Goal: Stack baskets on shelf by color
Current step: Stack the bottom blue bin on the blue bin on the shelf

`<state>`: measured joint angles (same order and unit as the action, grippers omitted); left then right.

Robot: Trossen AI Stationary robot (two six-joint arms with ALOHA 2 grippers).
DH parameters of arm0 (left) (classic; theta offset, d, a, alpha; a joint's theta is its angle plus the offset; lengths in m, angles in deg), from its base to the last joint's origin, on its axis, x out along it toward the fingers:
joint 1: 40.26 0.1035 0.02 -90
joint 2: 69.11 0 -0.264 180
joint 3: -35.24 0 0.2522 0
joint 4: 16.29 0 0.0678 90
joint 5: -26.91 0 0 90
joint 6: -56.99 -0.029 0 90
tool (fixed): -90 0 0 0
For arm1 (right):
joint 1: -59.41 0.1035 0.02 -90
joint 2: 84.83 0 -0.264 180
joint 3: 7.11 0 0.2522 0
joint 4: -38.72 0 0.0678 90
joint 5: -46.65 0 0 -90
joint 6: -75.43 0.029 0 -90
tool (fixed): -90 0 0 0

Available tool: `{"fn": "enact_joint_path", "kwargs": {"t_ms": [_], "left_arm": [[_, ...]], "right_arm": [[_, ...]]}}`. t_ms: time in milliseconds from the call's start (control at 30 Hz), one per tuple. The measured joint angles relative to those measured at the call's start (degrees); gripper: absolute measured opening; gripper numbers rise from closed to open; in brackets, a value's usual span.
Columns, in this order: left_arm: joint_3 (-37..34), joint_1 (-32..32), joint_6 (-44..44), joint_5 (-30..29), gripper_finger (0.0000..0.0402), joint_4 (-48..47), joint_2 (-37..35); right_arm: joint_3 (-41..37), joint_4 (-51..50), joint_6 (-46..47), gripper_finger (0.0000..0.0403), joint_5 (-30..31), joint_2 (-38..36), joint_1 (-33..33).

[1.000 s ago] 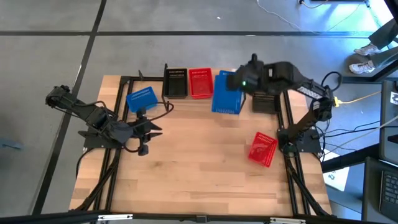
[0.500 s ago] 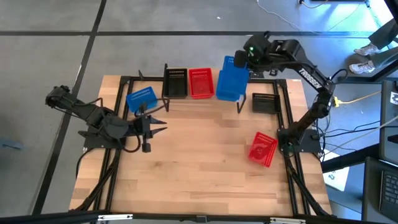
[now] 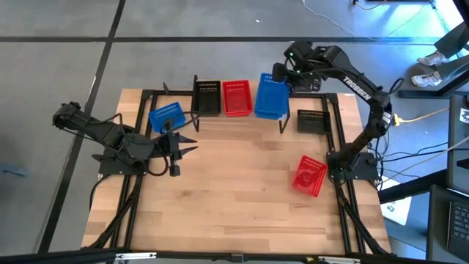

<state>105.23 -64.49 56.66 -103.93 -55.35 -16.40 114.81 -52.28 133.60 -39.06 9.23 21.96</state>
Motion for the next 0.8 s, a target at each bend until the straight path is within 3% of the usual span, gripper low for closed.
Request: {"fn": "enact_joint_path", "kwargs": {"t_ms": [200, 467, 800], "left_arm": [[0.0, 0.0, 0.25, 0.02, 0.0069, 0.1, 0.0], [0.0, 0.0, 0.32, 0.0, 0.0069, 0.13, 0.0], [0.0, 0.0, 0.33, 0.0, 0.0069, 0.13, 0.0]], "right_arm": [[-5.54, 5.9, -0.55, 0.0006, -1.55, 0.09, -1.25], [-9.22, 6.5, -1.67, 0.0007, -2.58, 0.09, -2.14], [-9.34, 9.56, -3.36, 0.0057, -2.46, 0.09, -2.14]]}}
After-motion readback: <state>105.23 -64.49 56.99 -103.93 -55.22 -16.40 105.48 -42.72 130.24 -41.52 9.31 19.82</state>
